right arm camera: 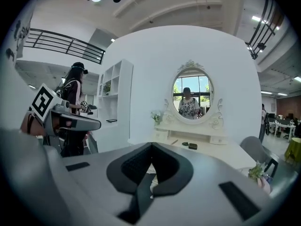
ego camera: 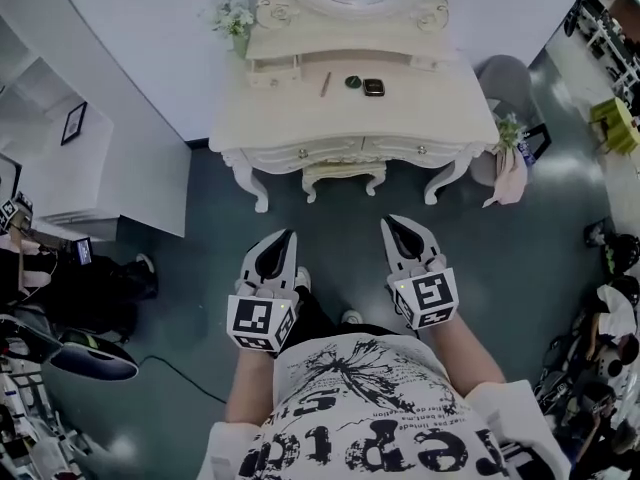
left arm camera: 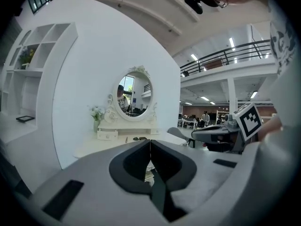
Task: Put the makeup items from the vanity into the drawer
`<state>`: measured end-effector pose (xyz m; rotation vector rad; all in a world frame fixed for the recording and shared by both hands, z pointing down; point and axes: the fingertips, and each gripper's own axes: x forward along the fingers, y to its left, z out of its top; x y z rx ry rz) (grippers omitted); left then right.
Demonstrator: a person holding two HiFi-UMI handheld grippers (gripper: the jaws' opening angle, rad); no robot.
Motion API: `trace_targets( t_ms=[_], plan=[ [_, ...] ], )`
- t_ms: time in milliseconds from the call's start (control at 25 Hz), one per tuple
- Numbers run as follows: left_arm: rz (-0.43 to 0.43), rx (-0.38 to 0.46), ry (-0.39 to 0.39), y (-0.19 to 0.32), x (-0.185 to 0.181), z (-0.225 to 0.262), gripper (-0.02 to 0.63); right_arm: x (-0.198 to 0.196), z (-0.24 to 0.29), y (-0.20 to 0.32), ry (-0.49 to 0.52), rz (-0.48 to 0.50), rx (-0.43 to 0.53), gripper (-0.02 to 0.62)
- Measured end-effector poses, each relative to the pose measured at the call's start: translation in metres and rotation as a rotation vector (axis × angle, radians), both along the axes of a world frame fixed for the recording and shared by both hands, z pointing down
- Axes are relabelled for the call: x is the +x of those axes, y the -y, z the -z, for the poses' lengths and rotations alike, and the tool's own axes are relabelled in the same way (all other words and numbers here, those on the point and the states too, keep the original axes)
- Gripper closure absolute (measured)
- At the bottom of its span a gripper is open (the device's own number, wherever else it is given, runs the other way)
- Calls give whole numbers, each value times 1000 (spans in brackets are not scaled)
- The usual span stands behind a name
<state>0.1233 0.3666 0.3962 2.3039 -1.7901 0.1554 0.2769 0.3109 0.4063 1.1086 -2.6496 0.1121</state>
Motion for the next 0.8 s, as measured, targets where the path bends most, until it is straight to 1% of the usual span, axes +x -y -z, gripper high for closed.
trace_targets(
  t_ms=[120,280,400,560,680,800],
  plan=[
    [0,-16,-9,17,-16,-11,584,-16,-9,17,-17,-3,-10,578],
    [-9,-6,-16,54,-49,-11,584,-47,-12,54,-31,-21,-9,578],
    [-32,4,-17,87,-79,-8,584,-72,-9,90,-5,-63,-18,578],
    [-54,-6,-10,127,-121,-3,586,-104,-3,135,21,-124,-46,578],
    [-72,-9,-1,149,-145,2,586,-127,2,159,28,-137,-67,578],
    [-65,-11,-1,170,-166,5,586,-147,1,179,21,-134,-103,578]
  ],
)
